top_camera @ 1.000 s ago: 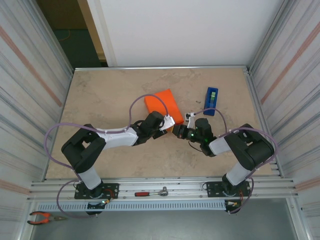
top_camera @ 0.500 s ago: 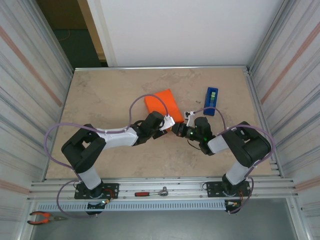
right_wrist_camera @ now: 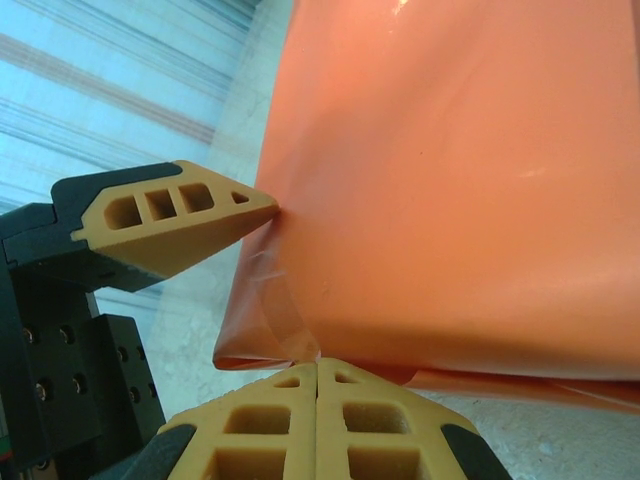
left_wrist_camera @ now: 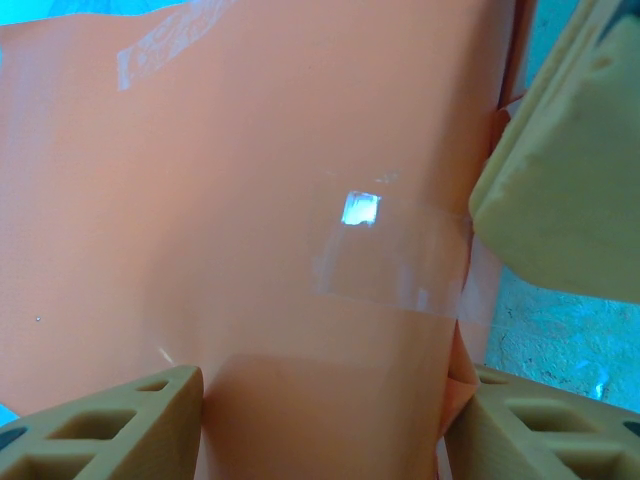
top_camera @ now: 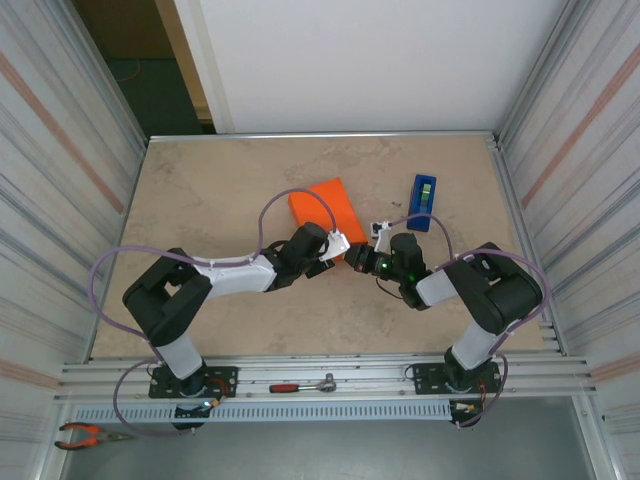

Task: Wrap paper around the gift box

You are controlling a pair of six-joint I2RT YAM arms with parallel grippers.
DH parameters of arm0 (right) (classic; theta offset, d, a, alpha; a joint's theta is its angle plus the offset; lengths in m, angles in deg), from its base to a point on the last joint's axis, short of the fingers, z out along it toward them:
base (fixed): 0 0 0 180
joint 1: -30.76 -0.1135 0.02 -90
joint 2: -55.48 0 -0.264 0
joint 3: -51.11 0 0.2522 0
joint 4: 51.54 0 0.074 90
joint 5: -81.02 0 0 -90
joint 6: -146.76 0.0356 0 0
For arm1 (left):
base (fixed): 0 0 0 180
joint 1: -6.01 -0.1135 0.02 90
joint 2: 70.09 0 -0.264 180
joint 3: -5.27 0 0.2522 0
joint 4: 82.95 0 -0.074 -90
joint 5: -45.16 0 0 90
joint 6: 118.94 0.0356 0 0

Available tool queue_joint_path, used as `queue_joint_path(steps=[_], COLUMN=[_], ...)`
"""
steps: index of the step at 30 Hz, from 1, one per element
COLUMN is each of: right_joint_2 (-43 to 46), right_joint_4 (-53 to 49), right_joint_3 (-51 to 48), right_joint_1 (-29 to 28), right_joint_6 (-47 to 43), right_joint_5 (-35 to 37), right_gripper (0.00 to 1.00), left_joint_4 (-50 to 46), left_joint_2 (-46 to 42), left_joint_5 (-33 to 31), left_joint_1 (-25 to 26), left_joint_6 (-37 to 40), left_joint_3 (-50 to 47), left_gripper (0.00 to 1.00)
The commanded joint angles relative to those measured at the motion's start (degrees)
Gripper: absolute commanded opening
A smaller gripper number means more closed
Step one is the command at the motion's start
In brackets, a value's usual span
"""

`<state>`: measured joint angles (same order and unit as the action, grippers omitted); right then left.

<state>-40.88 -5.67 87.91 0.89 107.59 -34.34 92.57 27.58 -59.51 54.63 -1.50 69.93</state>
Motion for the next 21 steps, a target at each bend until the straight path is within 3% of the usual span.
queue_joint_path(steps=[1, 12, 21], right_joint_2=[-1.14, -4.22, -1.26], right_joint_4=[1.17, 3.57, 2.23], right_joint_3=[1.77, 3.48, 1.57], right_joint_1=[0.34, 0.34, 1.37], right_joint_6=[1.09, 2.74, 2.29], right_joint_5=[-0.72, -0.85, -1.14], right_gripper=[0.01, 0.07, 0.11], left_joint_4=[-3.76, -3.83, -3.74], left_joint_2=[2.45, 2.61, 2.79], left_joint_5=[1.80, 1.83, 1.81], left_joint_1=[0.33, 0.31, 0.33], left_joint_6=[0.15, 0.13, 0.16], left_joint_3=[-0.41, -0.43, -0.44], left_gripper=[0.61, 0.60, 0.59])
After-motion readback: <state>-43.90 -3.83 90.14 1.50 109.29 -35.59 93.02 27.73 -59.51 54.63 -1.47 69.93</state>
